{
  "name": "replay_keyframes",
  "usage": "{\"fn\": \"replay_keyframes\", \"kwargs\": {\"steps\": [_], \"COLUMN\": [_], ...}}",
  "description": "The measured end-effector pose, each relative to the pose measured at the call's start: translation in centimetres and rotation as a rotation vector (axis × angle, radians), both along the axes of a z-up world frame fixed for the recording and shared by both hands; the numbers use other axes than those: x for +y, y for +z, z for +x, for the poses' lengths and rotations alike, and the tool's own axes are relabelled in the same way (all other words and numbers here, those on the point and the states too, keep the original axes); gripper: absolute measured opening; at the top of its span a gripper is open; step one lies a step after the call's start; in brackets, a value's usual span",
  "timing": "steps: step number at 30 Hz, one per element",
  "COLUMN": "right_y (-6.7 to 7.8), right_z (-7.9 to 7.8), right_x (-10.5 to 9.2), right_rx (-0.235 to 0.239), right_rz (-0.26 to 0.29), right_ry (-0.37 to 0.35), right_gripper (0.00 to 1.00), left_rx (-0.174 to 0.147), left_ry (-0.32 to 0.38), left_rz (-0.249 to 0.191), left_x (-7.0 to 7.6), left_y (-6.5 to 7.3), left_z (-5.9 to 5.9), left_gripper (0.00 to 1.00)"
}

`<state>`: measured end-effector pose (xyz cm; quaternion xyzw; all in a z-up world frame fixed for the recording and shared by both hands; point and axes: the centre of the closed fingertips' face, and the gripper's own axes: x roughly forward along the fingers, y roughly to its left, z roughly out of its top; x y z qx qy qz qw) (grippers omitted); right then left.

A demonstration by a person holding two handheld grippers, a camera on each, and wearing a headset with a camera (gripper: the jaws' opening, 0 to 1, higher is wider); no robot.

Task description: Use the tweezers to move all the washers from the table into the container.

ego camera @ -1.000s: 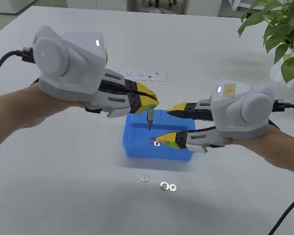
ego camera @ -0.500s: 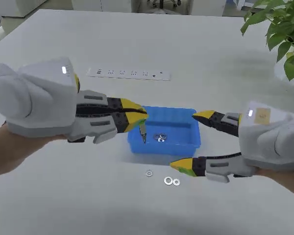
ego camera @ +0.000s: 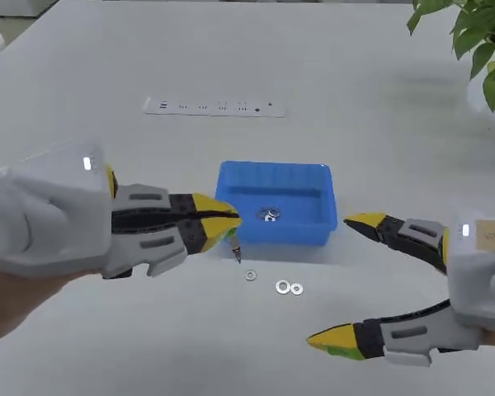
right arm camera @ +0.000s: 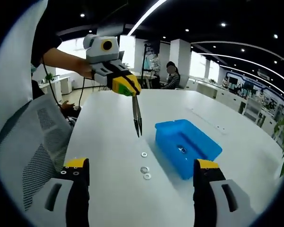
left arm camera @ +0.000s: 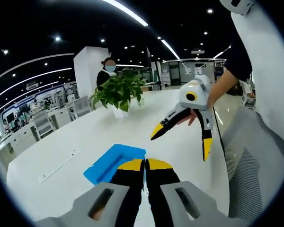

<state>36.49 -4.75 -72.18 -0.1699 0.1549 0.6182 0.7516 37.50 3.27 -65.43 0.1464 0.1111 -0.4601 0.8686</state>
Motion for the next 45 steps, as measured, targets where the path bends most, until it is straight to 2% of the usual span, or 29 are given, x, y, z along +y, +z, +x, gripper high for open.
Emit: {"fn": "replay_keyframes", "kwargs": {"steps": [7,9,11,14,16,22,28,35,45], "right_y": [-1.1,-1.1,-1.2,-1.7,-2.1,-2.3,-2.3,-2.8,-3.0], "right_z": [-1.6,-2.0,-2.4,-2.9,-3.1,-3.4,-3.2,-3.8,-4.2], "right_x": [-0.9,-1.0,-1.1,-1.1,-1.2,-1.1,-0.8,-0.4,0.2], "right_rx": [0.040,0.047,0.055,0.055,0.058,0.068,0.079,0.096,0.107], "right_rz": [-0.013,-0.007,0.000,-0.014,-0.031,-0.039,-0.026,-0.029,-0.027], "right_ry": [-0.010,-0.011,-0.009,0.004,0.016,0.031,0.022,0.034,0.043], "right_gripper": [1.00,1.00,1.00,1.00,1.00,1.00,1.00,1.00,1.00], "left_rx": [0.032,0.031,0.044,0.049,0.042,0.006,0.012,0.024,0.041], "left_ry": [-0.016,-0.030,-0.043,-0.047,-0.047,-0.051,-0.051,-0.057,-0.069], "left_rz": [0.009,0.015,0.008,0.016,0.015,0.015,0.025,0.025,0.039], "left_x": [-0.5,-0.9,-1.3,-1.5,-1.5,-1.7,-1.7,-1.8,-1.4], "left_y": [-1.8,-2.3,-2.9,-3.8,-3.8,-3.6,-4.1,-4.4,-4.5], "left_z": [-0.3,-0.4,-0.6,-0.4,-0.1,0.9,1.2,1.3,0.8], "left_gripper": [0.05,0.05,0.05,0.05,0.05,0.05,0.05,0.05,0.05]}}
